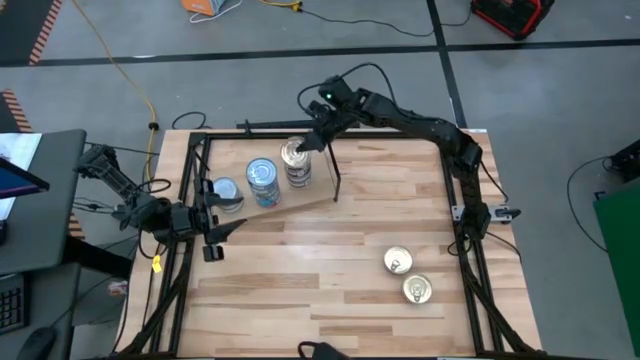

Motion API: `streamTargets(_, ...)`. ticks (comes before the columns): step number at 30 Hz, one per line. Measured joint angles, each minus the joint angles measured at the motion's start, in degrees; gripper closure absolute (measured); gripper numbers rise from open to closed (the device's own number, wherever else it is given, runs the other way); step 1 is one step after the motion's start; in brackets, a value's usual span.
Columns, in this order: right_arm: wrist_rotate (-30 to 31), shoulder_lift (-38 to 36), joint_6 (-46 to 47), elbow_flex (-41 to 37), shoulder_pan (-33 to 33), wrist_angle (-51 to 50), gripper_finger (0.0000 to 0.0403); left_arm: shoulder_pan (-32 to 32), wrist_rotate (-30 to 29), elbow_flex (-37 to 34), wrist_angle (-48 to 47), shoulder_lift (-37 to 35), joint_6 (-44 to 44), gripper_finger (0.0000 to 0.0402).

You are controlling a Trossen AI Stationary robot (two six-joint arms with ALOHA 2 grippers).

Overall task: Stack canned seafood by type on shelf
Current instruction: Stack the blue pink tuna can on top of the blue pink tuna can on the shelf

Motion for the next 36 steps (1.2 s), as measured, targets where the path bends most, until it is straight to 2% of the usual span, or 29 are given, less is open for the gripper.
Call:
streamTargets(9, -7.06, 3.82, 3.44, 0.01, -1.04, 2.40, 0.0184, 0.01, 0.03, 0.00, -0.28, 0.07, -0.13, 0.0212)
streamTargets(16, -7.41, 4.13, 3.87, 0.09, -1.56, 2.05, 0.0181, 0.00, 0.01, 0.00, -0.30, 0.07, -0.15, 0.0212)
streamTargets(26, -6.66, 4.17, 4.49, 0.02, -1.47, 1.26, 0.0141, 0.00, 0.01, 0.00, -0.30, 0.07, -0.59, 0.0212)
streamTargets(36, -6.68, 4.17, 5.21, 0.02, -1.35, 1.26, 0.0137, 0.01, -0.01, 0.00, -0.39, 0.07, -0.59, 0.0212)
